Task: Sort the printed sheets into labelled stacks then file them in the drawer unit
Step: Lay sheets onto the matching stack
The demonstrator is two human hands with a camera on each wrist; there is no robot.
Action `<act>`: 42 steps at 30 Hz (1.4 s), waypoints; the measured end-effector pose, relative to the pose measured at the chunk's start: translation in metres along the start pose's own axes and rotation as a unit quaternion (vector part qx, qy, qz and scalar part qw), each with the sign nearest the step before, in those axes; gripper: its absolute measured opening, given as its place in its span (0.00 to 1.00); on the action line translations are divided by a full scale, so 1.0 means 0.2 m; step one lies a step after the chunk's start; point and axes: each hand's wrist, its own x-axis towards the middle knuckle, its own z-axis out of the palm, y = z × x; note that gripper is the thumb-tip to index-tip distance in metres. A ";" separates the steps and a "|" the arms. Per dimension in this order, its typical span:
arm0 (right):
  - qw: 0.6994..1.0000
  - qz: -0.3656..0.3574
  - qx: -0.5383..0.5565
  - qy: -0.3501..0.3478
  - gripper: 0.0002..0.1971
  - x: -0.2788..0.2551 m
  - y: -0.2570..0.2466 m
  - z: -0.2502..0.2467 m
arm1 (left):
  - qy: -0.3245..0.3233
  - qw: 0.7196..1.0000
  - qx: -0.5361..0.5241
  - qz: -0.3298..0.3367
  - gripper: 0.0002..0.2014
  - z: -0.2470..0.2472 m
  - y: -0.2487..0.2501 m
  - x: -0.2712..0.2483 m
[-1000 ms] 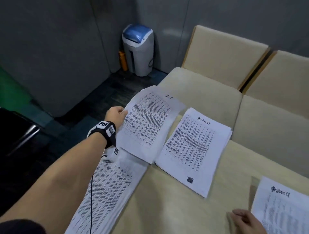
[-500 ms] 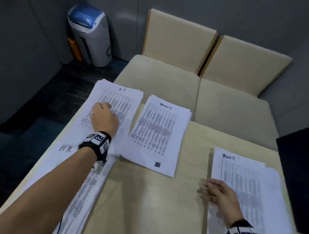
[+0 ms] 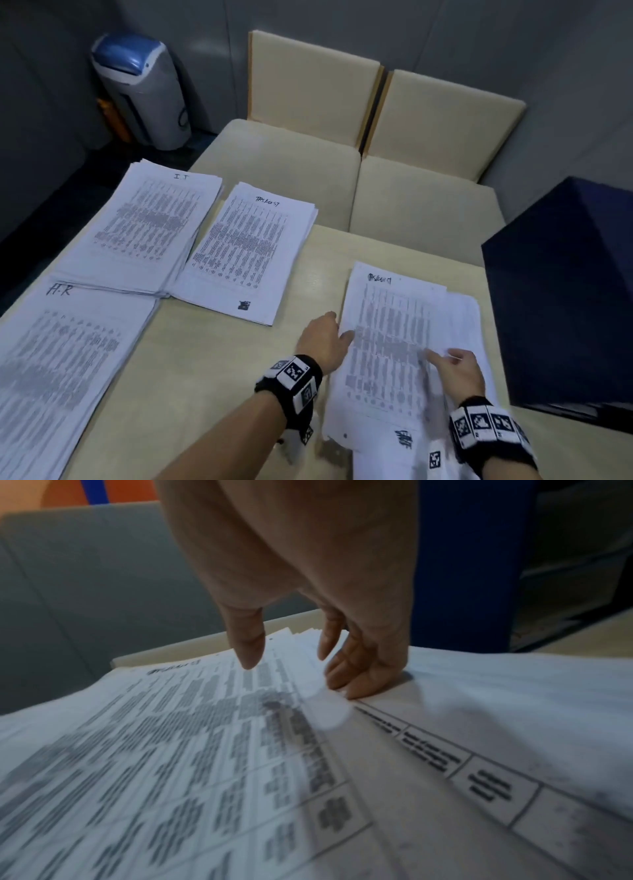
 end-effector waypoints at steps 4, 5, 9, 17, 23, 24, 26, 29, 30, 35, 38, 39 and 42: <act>0.995 0.002 0.088 -0.055 0.32 0.07 0.07 -0.05 | 0.096 0.995 0.013 0.015 0.09 0.07 0.10 -0.04; 0.992 -0.001 0.101 -0.071 0.32 0.08 0.08 -0.06 | 0.117 0.993 0.019 0.028 0.07 0.06 0.12 -0.05; 0.980 -0.020 0.164 -0.110 0.35 0.12 0.11 -0.12 | 0.072 0.990 -0.072 0.102 0.09 0.05 0.14 -0.08; 0.965 -0.017 0.238 -0.104 0.08 0.14 0.18 -0.30 | 0.073 0.982 -0.175 0.013 0.14 0.17 0.12 -0.10; 0.949 -0.030 0.295 -0.105 0.08 0.16 0.21 -0.34 | 0.185 0.981 -0.059 -0.021 0.13 0.25 0.16 -0.11; 0.944 -0.045 0.307 -0.115 0.08 0.14 0.18 -0.35 | 0.169 0.983 -0.063 0.009 0.13 0.24 0.18 -0.12; 0.930 -0.079 0.331 -0.141 0.07 0.10 0.11 -0.35 | 0.125 0.989 -0.078 0.031 0.11 0.23 0.18 -0.14; 0.922 -0.089 0.340 -0.164 0.07 0.07 0.05 -0.29 | 0.103 0.966 -0.236 -0.017 0.13 0.16 0.13 -0.15; 0.926 -0.093 0.327 -0.162 0.06 0.06 0.03 -0.26 | 0.097 0.952 -0.290 -0.031 0.13 0.13 0.11 -0.16; 0.937 -0.113 0.296 -0.143 0.04 -0.05 -0.09 -0.02 | 0.076 0.956 -0.283 -0.008 0.10 -0.04 0.04 -0.30; 0.936 -0.116 0.284 -0.172 0.06 -0.12 -0.18 0.12 | 0.154 0.943 -0.290 -0.043 0.06 -0.22 -0.06 -0.29; 0.937 -0.116 0.280 -0.175 0.07 -0.12 -0.19 0.15 | 0.182 0.937 -0.292 -0.061 0.07 -0.30 -0.11 -0.26; 0.953 -0.141 0.227 -0.141 0.09 -0.10 -0.19 0.24 | 0.242 0.935 -0.238 -0.104 0.08 -0.59 -0.29 -0.13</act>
